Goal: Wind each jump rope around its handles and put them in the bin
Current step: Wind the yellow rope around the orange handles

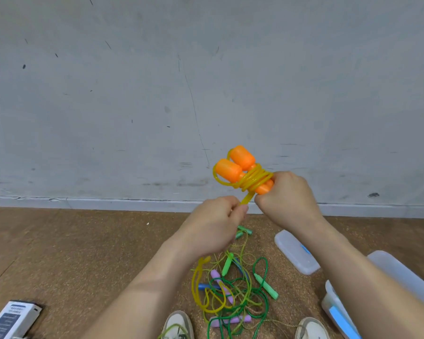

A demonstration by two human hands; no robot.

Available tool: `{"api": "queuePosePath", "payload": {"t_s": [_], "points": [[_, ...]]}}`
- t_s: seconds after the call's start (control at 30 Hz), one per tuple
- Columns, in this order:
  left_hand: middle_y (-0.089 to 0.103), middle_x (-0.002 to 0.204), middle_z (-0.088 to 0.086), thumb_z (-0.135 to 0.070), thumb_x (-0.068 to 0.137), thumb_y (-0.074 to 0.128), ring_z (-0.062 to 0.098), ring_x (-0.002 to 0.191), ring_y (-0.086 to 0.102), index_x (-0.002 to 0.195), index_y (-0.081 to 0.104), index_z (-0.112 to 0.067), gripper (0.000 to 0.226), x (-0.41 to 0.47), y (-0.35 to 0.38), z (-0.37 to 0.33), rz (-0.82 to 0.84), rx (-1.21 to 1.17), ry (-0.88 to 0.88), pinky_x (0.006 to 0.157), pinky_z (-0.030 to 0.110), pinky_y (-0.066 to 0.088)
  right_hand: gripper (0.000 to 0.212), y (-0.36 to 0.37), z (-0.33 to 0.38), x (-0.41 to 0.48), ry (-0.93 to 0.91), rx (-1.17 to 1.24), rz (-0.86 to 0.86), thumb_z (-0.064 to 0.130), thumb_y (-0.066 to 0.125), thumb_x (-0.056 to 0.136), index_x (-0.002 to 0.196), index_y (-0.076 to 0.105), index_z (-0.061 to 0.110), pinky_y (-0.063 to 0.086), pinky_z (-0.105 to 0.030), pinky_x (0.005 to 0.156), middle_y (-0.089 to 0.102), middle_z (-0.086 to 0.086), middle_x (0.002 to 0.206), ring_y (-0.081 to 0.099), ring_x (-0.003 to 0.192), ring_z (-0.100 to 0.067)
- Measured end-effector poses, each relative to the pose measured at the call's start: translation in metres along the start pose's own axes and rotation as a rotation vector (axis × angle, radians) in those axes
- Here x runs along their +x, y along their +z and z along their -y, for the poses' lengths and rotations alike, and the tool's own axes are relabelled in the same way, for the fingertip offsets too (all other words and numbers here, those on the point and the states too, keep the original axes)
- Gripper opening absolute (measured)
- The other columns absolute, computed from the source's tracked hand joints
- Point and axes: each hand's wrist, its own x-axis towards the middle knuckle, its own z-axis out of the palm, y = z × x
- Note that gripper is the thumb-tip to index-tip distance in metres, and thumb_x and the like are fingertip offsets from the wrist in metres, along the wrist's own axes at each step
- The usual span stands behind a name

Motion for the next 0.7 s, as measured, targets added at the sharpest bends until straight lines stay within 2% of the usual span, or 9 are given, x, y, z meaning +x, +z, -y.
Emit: {"api": "queuePosePath", "payload": {"t_s": [0.07,0.13,0.2,0.3,0.37,0.47,0.5,0.57,0.7], "points": [[0.066,0.083,0.010,-0.036,0.098,0.041,0.032,0.077,0.061,0.089,0.050,-0.016,0.024,-0.007,0.006,-0.008,-0.122,0.475,0.085,0.061,0.036,0.043,0.024,0.006,-0.002,0.001,-0.024,-0.107,0.004,0.014,0.059,0.075,0.060,0.040,0.016,0.030,-0.030,0.053,0.059,-0.014,0.073,0.056,0.077,-0.040],[0.063,0.092,0.011,-0.028,0.095,0.046,0.036,0.087,0.059,0.094,0.051,-0.018,0.011,-0.010,0.009,-0.013,-0.224,0.656,0.162,0.060,0.035,0.033,0.027,0.010,-0.002,0.000,-0.057,-0.202,0.014,0.014,0.057,0.078,0.061,0.036,0.017,0.032,-0.031,0.060,0.062,-0.014,0.083,0.059,0.084,-0.039],[0.063,0.089,0.011,-0.021,0.090,0.053,0.038,0.085,0.060,0.091,0.056,-0.017,0.006,-0.009,0.001,-0.013,-0.268,0.701,0.236,0.058,0.035,0.033,0.029,0.012,-0.001,-0.001,-0.073,-0.274,0.066,0.015,0.056,0.079,0.063,0.032,0.018,0.033,-0.032,0.062,0.062,-0.014,0.088,0.060,0.088,-0.038],[0.066,0.088,0.007,-0.031,0.086,0.060,0.034,0.087,0.061,0.092,0.064,-0.019,0.014,-0.009,-0.018,-0.006,-0.273,0.673,0.319,0.064,0.037,0.046,0.033,0.015,0.003,-0.007,-0.123,-0.394,0.212,0.018,0.057,0.083,0.064,0.030,0.019,0.035,-0.031,0.065,0.063,-0.013,0.098,0.061,0.094,-0.036],[0.067,0.091,0.001,-0.043,0.082,0.065,0.025,0.091,0.061,0.097,0.068,-0.025,0.024,-0.011,-0.029,-0.003,-0.214,0.622,0.308,0.069,0.035,0.045,0.034,0.017,0.007,-0.012,-0.194,-0.452,0.291,0.019,0.056,0.084,0.064,0.029,0.020,0.036,-0.031,0.067,0.063,-0.013,0.103,0.061,0.099,-0.035],[0.062,0.079,-0.007,-0.055,0.065,0.077,0.013,0.077,0.056,0.093,0.069,-0.029,0.039,-0.012,-0.042,0.002,-0.132,0.486,0.206,0.066,0.029,0.041,0.011,0.014,0.014,-0.020,-0.351,-0.515,0.382,0.016,0.056,0.084,0.078,0.047,0.017,0.043,-0.033,0.072,0.062,-0.013,0.108,0.060,0.103,-0.034],[0.058,0.074,-0.010,-0.055,0.058,0.081,0.008,0.070,0.053,0.093,0.069,-0.031,0.044,-0.012,-0.045,0.004,-0.097,0.428,0.154,0.063,0.026,0.040,0.004,0.012,0.017,-0.024,-0.429,-0.538,0.393,0.016,0.055,0.085,0.089,0.055,0.016,0.044,-0.034,0.073,0.062,-0.012,0.107,0.060,0.103,-0.033],[0.056,0.070,-0.010,-0.052,0.048,0.087,0.002,0.061,0.049,0.094,0.069,-0.033,0.053,-0.013,-0.047,0.010,-0.009,0.313,0.068,0.056,0.022,0.037,0.019,0.012,0.022,-0.032,-0.594,-0.586,0.389,0.016,0.053,0.087,0.104,0.060,0.017,0.044,-0.034,0.071,0.063,-0.009,0.105,0.061,0.102,-0.032],[0.054,0.059,-0.009,-0.036,0.050,0.091,0.004,0.051,0.044,0.096,0.073,-0.025,0.051,-0.012,-0.049,0.022,0.216,0.065,-0.010,0.050,0.023,0.033,0.020,0.017,0.027,-0.041,-0.804,-0.566,0.344,0.017,0.054,0.087,0.105,0.059,0.025,0.037,-0.032,0.066,0.062,-0.002,0.098,0.060,0.099,-0.026]]}}
